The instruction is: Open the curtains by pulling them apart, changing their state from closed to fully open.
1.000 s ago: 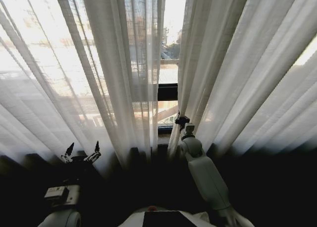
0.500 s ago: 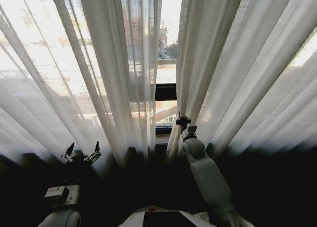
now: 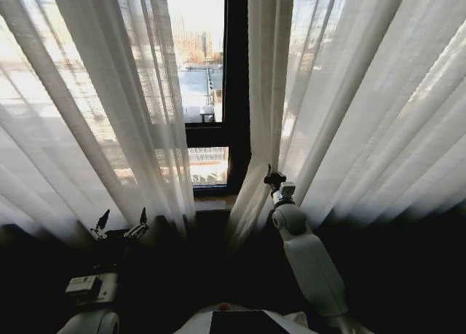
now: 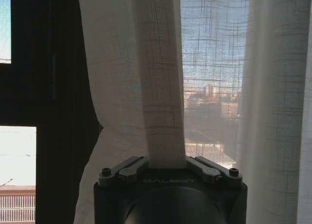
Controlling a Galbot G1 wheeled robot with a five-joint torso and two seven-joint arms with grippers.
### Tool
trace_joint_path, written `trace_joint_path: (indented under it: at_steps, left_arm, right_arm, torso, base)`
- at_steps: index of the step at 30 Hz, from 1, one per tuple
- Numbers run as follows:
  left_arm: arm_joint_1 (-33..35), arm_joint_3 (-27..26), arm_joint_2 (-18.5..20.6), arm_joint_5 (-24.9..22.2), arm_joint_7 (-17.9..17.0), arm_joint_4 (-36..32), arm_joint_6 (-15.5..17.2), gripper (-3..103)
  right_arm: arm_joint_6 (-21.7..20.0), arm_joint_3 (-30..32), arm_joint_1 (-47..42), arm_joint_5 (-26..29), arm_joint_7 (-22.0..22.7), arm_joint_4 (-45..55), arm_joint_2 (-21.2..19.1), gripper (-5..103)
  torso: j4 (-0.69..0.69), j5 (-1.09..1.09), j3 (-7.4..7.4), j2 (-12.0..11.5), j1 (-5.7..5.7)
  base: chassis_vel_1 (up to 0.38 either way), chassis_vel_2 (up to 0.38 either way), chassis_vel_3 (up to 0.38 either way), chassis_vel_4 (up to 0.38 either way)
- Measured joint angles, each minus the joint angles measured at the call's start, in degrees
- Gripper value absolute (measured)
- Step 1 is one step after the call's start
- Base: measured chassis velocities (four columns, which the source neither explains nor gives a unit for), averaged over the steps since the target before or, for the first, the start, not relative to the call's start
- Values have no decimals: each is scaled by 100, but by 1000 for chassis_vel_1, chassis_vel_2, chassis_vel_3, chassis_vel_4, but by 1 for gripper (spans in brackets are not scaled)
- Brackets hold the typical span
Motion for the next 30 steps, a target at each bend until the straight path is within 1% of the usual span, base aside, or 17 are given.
trace_joint_path:
  at_steps: [4,8,10,12,16,19,25,30]
  left_arm:
    - [12,5,0,0,2,0,-42,100]
    - [36,15,-1,0,7,1,-85,100]
    - [46,15,-1,0,8,3,-101,100]
    - [65,7,0,0,8,20,-151,100]
    - [103,6,0,-4,10,30,-196,100]
    - [121,11,0,-6,10,50,-235,100]
    - [112,33,1,-6,14,63,-240,100]
    - [100,36,1,-6,15,88,-247,100]
  right_arm:
    - [1,53,-60,6,0,57,-31,0]
    - [2,98,-109,15,3,104,-56,0]
    - [2,117,-129,18,5,124,-64,0]
    - [1,148,-176,22,8,155,-70,0]
    - [1,183,-220,23,8,172,-75,0]
    - [0,212,-254,22,9,195,-75,0]
    - [-5,250,-277,22,10,205,-77,0]
    - [-13,279,-278,22,17,200,-81,0]
  torso:
    - [1,-2,0,0,1]
    - [0,3,0,0,0]
    - [0,2,0,0,0]
    - [0,-4,0,0,0]
    - [0,0,0,0,0]
    - [1,-2,0,0,0]
    - [0,1,0,0,1]
    - [1,-2,-1,1,0]
  base:
    - [-384,-349,397,343]
    - [-357,-342,367,342]
    - [-362,-370,341,387]
    - [-354,-379,352,366]
    - [-328,-337,326,343]
    - [-340,-342,331,343]
    - [-352,-345,353,351]
    - [-376,-374,373,365]
